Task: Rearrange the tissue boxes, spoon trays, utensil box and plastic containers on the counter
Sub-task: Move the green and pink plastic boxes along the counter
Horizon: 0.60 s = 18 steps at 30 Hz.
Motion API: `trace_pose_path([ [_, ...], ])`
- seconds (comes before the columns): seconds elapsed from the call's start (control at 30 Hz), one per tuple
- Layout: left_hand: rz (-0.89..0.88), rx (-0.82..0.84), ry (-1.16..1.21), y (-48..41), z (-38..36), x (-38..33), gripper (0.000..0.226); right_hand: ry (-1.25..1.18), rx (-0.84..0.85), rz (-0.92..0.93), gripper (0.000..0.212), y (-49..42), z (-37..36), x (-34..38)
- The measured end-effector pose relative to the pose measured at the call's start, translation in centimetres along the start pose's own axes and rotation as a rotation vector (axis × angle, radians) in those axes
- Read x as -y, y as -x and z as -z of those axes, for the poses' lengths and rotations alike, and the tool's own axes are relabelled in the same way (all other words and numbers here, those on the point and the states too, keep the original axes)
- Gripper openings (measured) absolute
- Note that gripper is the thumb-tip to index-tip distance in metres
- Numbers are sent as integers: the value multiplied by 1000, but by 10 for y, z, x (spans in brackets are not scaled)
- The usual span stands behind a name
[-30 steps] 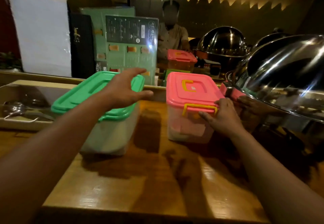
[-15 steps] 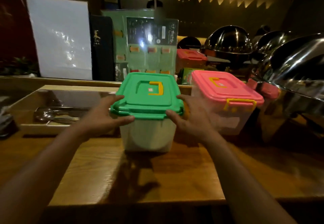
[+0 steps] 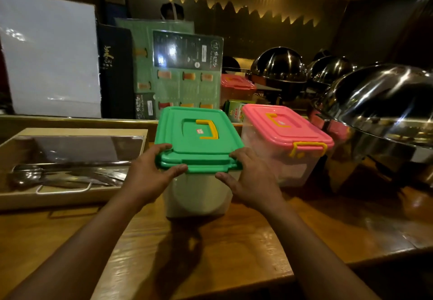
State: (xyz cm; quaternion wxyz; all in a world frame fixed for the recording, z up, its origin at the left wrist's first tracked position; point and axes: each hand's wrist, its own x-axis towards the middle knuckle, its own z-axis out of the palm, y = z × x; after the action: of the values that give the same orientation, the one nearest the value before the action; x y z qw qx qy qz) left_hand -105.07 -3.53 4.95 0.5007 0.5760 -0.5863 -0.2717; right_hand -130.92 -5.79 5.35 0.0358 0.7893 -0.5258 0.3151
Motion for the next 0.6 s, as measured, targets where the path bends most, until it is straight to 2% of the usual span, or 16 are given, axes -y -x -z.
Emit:
trace_pose_path([
  [0.07,5,15,8,-7,-6,2,76,-3,0,-20,64,-4,-2,-7],
  [0.2,8,8,3,-22,-22,5,90,-5,10,-61,72,-14,-7,-26],
  [0.4,-11,-5,7,-48,-57,-4,74,95,29,-104,74,-32,-7,-57],
  [0.6,-10,1,27,-68,-83,-7,86,238,40,-100,89,-46,-6,-88],
])
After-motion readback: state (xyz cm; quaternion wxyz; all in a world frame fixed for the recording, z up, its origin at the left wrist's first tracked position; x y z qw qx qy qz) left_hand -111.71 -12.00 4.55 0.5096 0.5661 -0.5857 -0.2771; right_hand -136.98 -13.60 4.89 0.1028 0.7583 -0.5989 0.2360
